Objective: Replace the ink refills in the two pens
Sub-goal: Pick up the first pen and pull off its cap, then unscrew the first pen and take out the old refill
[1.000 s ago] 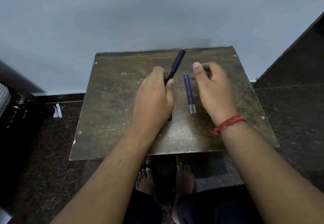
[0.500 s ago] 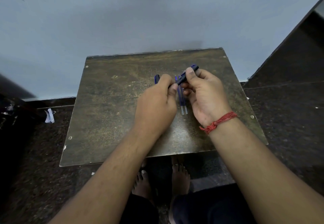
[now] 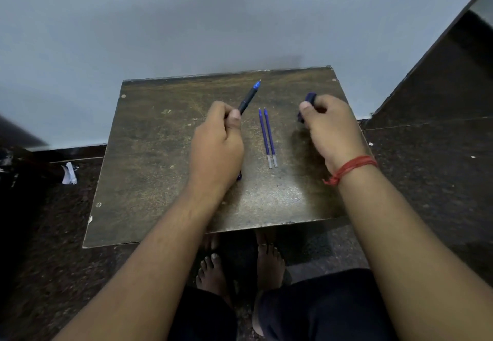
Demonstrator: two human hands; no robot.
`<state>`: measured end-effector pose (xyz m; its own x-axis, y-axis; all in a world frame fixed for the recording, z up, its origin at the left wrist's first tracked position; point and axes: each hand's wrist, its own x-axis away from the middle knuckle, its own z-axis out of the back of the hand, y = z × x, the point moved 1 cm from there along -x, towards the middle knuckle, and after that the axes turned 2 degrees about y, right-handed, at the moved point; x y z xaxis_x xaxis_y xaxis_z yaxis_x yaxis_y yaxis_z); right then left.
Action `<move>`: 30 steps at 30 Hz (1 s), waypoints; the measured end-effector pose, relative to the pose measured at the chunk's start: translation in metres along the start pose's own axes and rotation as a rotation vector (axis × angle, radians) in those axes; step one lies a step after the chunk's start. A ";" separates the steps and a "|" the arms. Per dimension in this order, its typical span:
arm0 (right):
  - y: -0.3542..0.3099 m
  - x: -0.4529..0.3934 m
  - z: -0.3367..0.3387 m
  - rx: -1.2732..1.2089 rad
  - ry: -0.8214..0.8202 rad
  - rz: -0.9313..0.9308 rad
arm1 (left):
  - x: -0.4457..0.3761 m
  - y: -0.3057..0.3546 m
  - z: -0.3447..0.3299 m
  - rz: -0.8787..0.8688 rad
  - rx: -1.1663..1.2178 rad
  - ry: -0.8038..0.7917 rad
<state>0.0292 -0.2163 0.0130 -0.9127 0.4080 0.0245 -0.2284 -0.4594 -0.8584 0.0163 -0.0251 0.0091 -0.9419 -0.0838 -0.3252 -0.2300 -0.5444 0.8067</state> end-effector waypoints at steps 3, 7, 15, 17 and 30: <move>-0.005 0.000 -0.008 0.263 -0.026 0.068 | 0.003 -0.004 0.002 0.024 -0.003 0.011; -0.001 0.006 -0.020 0.388 -0.052 0.084 | -0.001 -0.006 0.005 0.060 0.037 0.062; -0.003 0.006 -0.015 0.437 0.012 0.154 | 0.000 -0.006 0.005 0.092 0.060 0.033; -0.009 0.008 -0.009 0.368 0.130 0.229 | 0.000 -0.005 0.005 0.090 0.060 0.024; -0.023 0.026 -0.029 -0.607 -0.181 0.034 | 0.014 0.009 -0.007 -0.058 0.077 -0.129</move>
<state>0.0205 -0.1725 0.0183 -0.9710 0.2367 0.0327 -0.0139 0.0808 -0.9966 0.0026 -0.0372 0.0084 -0.9489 0.0563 -0.3105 -0.2985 -0.4792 0.8254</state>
